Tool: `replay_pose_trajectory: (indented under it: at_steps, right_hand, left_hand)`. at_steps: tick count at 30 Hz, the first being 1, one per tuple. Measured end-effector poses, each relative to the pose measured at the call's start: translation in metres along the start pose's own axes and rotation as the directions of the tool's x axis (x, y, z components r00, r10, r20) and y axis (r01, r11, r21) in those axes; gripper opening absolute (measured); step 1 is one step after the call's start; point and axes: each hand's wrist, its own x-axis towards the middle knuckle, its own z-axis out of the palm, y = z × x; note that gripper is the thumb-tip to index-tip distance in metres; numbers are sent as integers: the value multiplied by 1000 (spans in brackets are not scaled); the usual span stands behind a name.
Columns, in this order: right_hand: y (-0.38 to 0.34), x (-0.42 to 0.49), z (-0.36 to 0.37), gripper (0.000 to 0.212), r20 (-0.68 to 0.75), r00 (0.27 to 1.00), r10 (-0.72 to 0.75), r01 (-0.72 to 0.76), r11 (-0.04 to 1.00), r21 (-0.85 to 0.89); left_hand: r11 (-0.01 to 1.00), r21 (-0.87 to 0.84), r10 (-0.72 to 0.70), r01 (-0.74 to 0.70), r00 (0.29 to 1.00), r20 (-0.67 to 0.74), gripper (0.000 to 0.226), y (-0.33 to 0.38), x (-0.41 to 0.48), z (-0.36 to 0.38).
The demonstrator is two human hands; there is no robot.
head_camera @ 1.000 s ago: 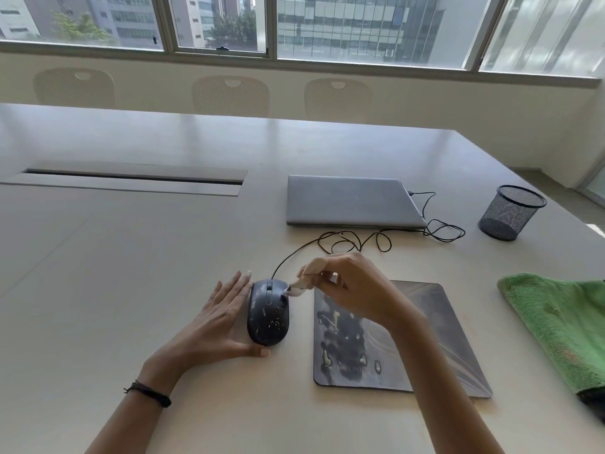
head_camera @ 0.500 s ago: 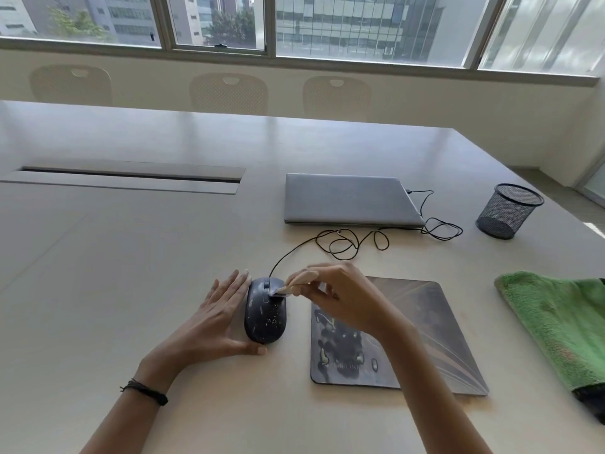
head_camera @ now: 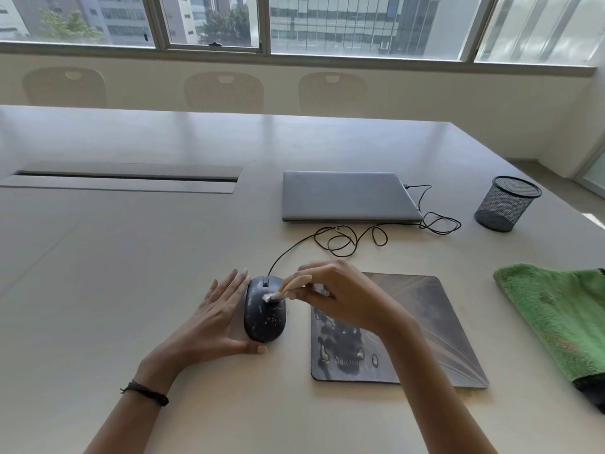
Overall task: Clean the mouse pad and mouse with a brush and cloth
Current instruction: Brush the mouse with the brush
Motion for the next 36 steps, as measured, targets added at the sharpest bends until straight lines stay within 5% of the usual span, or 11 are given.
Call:
replay_pose_trajectory:
  at_steps: [14, 21, 36]
  right_hand:
    - [6, 9, 8, 13, -141, 981, 132, -127, 991, 46]
    - [4, 25, 28, 23, -406, 858, 316, -295, 949, 114]
    - [1, 32, 27, 21, -377, 851, 364, -338, 931, 136]
  left_hand:
    - [1000, -1, -9, 9, 1000, 4, 134, 0, 0, -1]
    - [1000, 1, -7, 7, 1000, 6, 137, 2, 0, -2]
    - [1000, -15, -10, 10, 1000, 18, 135, 3, -1, -3]
